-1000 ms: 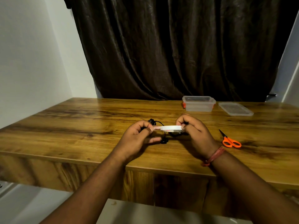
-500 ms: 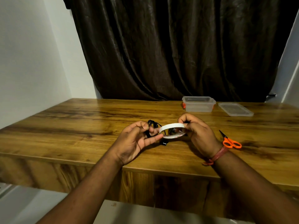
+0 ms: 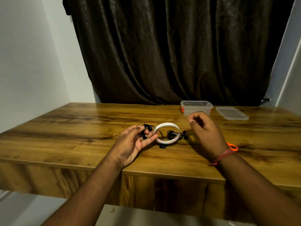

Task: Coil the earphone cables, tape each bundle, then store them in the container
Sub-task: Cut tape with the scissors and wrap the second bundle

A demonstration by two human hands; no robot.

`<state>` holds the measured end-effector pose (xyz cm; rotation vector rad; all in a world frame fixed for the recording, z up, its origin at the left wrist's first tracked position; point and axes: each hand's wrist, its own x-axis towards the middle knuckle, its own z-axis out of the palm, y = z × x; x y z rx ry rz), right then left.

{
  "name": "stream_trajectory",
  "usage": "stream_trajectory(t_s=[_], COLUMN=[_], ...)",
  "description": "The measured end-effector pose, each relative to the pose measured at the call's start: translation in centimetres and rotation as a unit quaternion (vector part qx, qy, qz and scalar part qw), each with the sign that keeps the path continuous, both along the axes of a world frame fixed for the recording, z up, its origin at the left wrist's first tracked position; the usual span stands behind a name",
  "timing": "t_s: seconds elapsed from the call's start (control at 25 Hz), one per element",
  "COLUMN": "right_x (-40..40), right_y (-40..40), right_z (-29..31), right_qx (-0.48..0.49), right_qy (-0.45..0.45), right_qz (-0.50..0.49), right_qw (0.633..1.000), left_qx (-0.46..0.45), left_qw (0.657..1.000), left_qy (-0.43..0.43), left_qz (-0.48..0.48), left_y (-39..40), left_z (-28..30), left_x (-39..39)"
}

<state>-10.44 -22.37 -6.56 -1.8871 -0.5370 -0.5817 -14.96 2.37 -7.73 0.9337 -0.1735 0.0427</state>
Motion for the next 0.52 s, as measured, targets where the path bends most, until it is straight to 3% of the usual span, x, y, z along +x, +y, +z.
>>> stream_trajectory(t_s=[0.12,0.28,0.36,0.52], right_x=[-0.3,-0.8,-1.0,-1.4], right_y=[-3.6,-8.9,-9.8,-9.8], right_z=[0.3,-0.4,-1.0,-0.7], right_qx=[-0.188,-0.412,-0.440,-0.428], right_qy=[0.014,0.066,0.102,0.126], right_qz=[-0.135,-0.249,-0.249,-0.227], right_qw=[0.973,0.874,0.857,0.865], left_qx=[-0.011,-0.028,-0.035,-0.035], left_qw=[1.000,0.999,0.999,0.999], left_qy=[0.005,0.002,0.002,0.006], left_qz=[0.020,0.033,0.032,0.033], left_y=[0.0,0.1,0.2,0.1], left_z=[0.0,0.1,0.1,0.2], left_x=[0.1,0.1,0.1,0.0])
